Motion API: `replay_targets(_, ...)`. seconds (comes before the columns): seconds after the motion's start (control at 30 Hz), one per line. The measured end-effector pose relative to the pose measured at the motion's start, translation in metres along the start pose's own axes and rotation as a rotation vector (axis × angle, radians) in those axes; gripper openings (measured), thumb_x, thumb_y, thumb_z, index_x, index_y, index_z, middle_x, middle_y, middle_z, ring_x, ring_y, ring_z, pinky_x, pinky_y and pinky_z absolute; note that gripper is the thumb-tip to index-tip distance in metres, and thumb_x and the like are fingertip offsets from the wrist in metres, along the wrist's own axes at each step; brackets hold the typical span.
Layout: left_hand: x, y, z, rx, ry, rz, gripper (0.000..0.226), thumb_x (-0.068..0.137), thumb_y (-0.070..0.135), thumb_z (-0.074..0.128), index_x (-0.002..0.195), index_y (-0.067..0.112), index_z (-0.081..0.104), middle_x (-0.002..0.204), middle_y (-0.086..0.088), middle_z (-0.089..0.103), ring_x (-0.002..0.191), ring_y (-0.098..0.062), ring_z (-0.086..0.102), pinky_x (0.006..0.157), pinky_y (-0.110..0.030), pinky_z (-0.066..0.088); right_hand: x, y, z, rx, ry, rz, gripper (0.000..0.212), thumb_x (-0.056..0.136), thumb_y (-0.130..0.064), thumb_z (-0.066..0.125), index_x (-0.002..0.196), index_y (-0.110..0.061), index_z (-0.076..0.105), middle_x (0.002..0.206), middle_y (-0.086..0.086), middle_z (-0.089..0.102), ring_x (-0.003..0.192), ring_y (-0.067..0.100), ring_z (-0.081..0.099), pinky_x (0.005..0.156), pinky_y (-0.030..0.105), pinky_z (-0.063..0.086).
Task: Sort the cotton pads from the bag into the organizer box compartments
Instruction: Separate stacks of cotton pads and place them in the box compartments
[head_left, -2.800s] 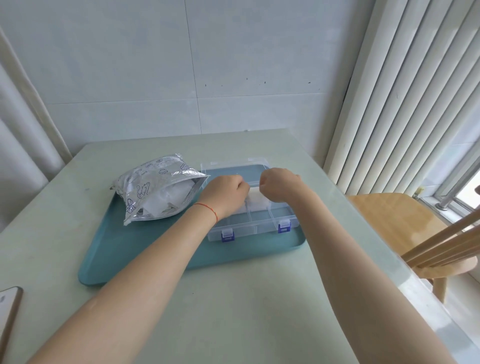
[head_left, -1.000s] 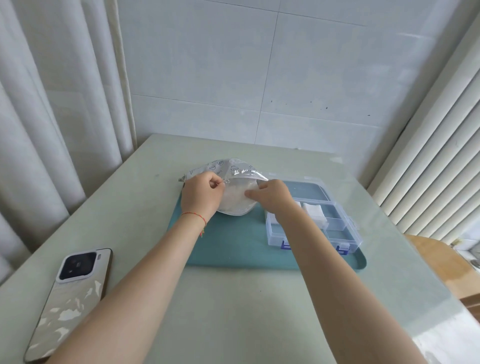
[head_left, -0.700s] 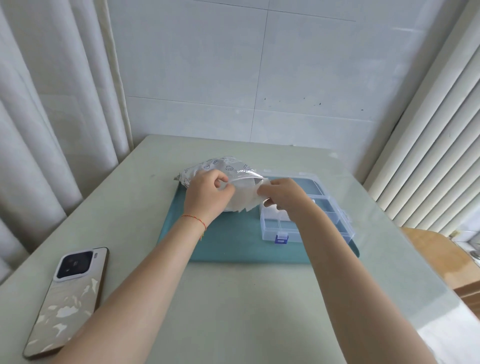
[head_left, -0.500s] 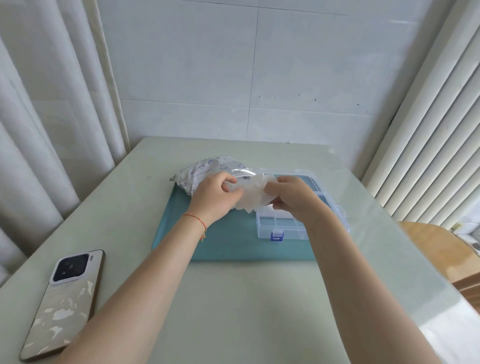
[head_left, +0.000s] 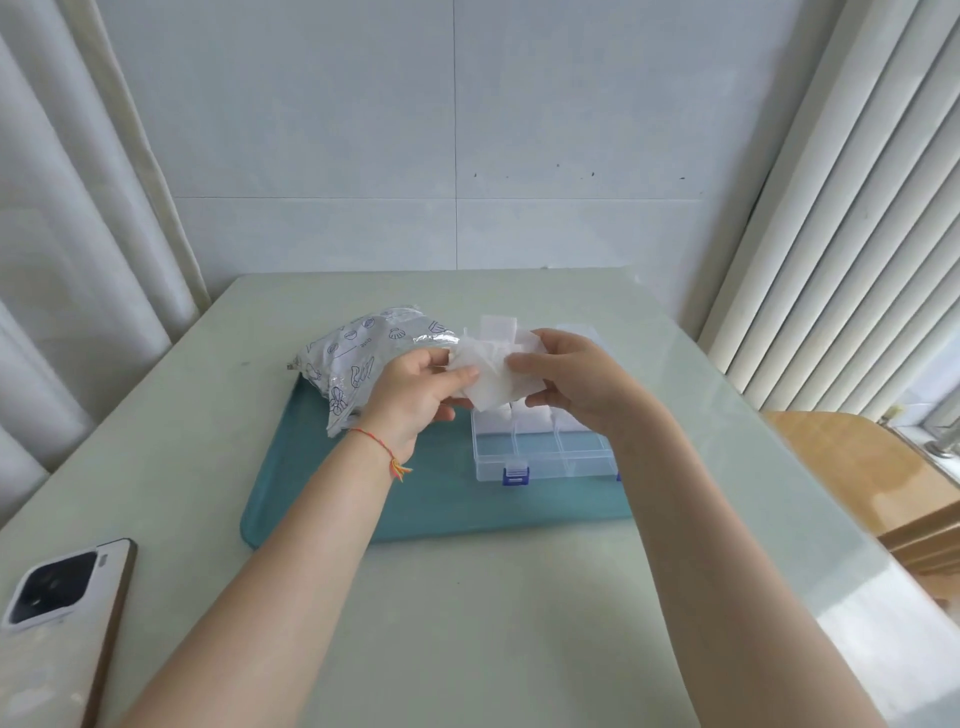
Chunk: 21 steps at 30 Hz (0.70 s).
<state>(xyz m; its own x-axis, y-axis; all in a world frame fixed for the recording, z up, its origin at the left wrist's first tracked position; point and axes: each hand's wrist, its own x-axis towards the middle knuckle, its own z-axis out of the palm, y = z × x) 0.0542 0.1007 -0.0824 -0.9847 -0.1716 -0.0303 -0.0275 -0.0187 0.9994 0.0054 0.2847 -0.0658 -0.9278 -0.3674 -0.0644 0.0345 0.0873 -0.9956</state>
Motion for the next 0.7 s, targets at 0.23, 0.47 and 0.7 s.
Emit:
replay_targets(0.23,0.002,-0.006,0.002,-0.053,-0.138,-0.036,0.006,0.09,0.014,0.067,0.096,0.014,0.067,0.075,0.002,0.066,0.062,-0.007,0.058,0.049,-0.019,0.043,0.006,0.008,0.003,-0.043,-0.081,-0.022,0.017,0.096,-0.007,0.058,0.107,0.0,0.068,0.092,0.011,0.066,0.081,0.02,0.063,0.065,0.026,0.054)
replay_targets(0.47,-0.001,0.0,-0.003,-0.173,-0.096,-0.08,0.01,0.091,0.019,0.067,0.097,0.011,0.068,0.073,0.001,0.067,0.059,-0.008,0.061,0.047,-0.02,0.047,0.002,0.002,0.002,0.005,-0.112,-0.023,0.023,0.1,-0.007,0.05,0.11,0.008,0.066,0.09,0.015,0.07,0.076,0.022,0.067,0.066,0.026,0.056)
replay_targets(0.7,-0.002,0.002,-0.003,-0.267,-0.092,-0.103,0.005,0.092,0.016,0.064,0.092,0.011,0.067,0.073,-0.001,0.068,0.059,-0.008,0.063,0.048,-0.021,0.05,-0.002,-0.003,0.002,0.068,-0.091,0.004,0.018,0.099,-0.006,0.052,0.104,0.005,0.065,0.082,0.015,0.068,0.067,0.023,0.066,0.062,0.027,0.056)
